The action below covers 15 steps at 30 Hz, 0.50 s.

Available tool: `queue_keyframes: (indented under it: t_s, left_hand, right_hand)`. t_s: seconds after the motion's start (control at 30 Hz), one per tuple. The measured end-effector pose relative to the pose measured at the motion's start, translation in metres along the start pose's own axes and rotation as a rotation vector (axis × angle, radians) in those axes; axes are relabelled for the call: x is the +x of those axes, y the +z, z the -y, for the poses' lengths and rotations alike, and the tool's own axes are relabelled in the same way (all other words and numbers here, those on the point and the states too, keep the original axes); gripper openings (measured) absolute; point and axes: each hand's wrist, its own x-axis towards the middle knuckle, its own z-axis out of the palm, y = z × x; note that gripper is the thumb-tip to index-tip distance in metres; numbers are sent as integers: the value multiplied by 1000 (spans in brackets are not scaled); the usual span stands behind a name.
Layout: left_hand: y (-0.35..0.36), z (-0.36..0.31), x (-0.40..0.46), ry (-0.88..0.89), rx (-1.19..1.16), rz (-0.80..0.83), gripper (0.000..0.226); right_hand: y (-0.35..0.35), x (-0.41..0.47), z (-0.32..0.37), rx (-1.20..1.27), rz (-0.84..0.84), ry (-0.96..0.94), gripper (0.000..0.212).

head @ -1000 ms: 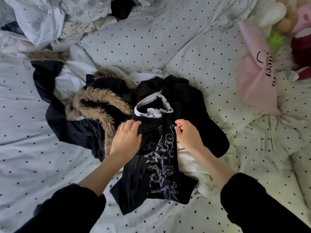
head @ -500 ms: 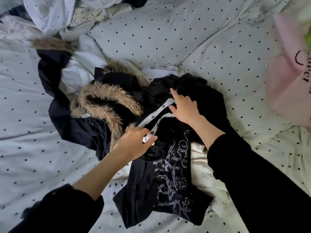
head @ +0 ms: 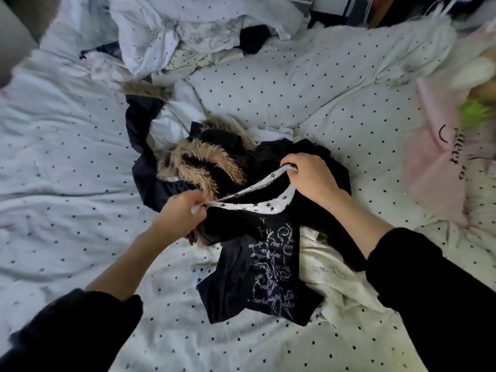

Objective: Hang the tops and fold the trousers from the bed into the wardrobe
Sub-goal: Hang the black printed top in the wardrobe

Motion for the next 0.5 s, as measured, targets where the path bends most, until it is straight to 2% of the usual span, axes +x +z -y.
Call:
queue_keyframes:
  t_s: [0.13,0.3,0.4,0.5]
  left_hand:
    - [-59,14,-52,63,3,-126,13]
    - [-151,46,-142,94,53,-320,7]
    - [-203,74,-193,37,33,-490,21]
    - [-252,109,-248,-43,-14,-659,12]
  right_hand:
    - [-33,-18,58,27,-8,-85,26]
    - [-82,-40,185,0,37,-252,20]
    - [-99,-52,265,31,45,-353,33]
    - [-109,-68,355,39,37,-416,32]
